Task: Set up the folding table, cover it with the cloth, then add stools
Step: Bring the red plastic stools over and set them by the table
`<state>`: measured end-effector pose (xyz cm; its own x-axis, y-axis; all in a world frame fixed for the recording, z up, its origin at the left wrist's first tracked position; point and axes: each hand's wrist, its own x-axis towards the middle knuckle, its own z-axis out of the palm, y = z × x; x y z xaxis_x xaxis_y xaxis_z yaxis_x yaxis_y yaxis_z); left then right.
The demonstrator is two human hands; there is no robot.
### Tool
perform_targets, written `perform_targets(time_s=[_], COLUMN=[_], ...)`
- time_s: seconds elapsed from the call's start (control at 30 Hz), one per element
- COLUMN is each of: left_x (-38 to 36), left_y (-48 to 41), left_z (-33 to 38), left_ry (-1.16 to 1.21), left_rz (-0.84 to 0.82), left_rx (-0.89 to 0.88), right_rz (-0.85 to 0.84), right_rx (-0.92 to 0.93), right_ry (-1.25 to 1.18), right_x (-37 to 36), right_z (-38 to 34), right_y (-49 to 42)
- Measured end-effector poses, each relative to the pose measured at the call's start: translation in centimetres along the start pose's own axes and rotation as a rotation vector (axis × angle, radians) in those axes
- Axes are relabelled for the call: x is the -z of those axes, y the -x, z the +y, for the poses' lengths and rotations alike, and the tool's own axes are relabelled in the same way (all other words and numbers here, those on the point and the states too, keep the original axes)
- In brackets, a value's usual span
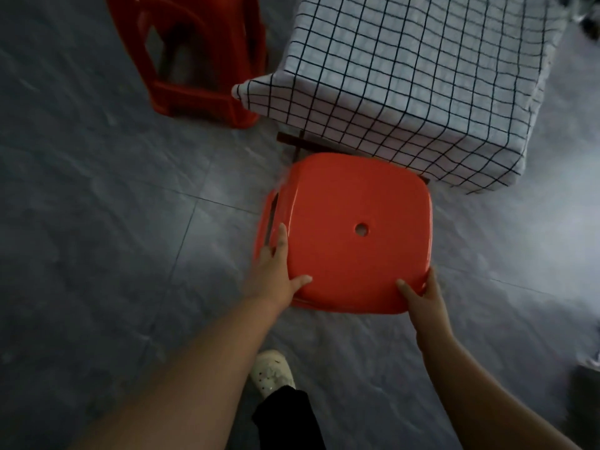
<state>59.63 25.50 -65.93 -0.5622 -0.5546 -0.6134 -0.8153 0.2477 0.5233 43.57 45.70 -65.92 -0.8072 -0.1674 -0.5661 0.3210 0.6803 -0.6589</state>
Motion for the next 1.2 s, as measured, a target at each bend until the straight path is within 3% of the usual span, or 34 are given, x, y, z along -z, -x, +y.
perform_targets(time_s=[0.17, 0.23, 0.37, 0.5, 0.77, 0.9, 1.03, 1.2], left_x=[1.5, 3.6, 11.5, 21.8, 38.9, 41.1, 39.9, 40.4], left_y=[0.9, 1.8, 4.0, 7.9, 27.1, 37.2, 43.0, 43.6], left_z=[-2.8, -6.1, -16.6, -31.2, -64.9, -78.0, -87.3, -95.5], left_ry=[-0.079, -0.053, -0.104, -0.077, 0.046, 0.150, 0.322, 0.754], left_rz=[-0.024, 0.043, 0.205, 0.303, 0.635, 0.752, 0.850, 0.961], left_rx=[-0.078, -0.097, -0.019, 0.187, 0.654, 0.915, 1.117, 1.186], right_rz=[0.272, 0.279, 0.056, -0.099, -0.589, -0.891, -1.122, -1.130], right_rx=[0.173, 0.301, 0.585, 0.751, 1.005, 1.154, 1.248, 1.493], right_ry=[0.432, 0.566, 0.737, 0.805, 0.907, 0.902, 0.946, 1.058], right_x=[-2.2, -5.7, -17.3, -32.6, -68.3, -82.5, -92.3, -102.5], right_z=[-2.2, -4.5, -9.4, -14.8, -19.2, -17.6, -14.7, -12.2], right_y=[2.7, 4.8, 9.6, 17.8, 46.0, 62.1, 73.3, 79.4])
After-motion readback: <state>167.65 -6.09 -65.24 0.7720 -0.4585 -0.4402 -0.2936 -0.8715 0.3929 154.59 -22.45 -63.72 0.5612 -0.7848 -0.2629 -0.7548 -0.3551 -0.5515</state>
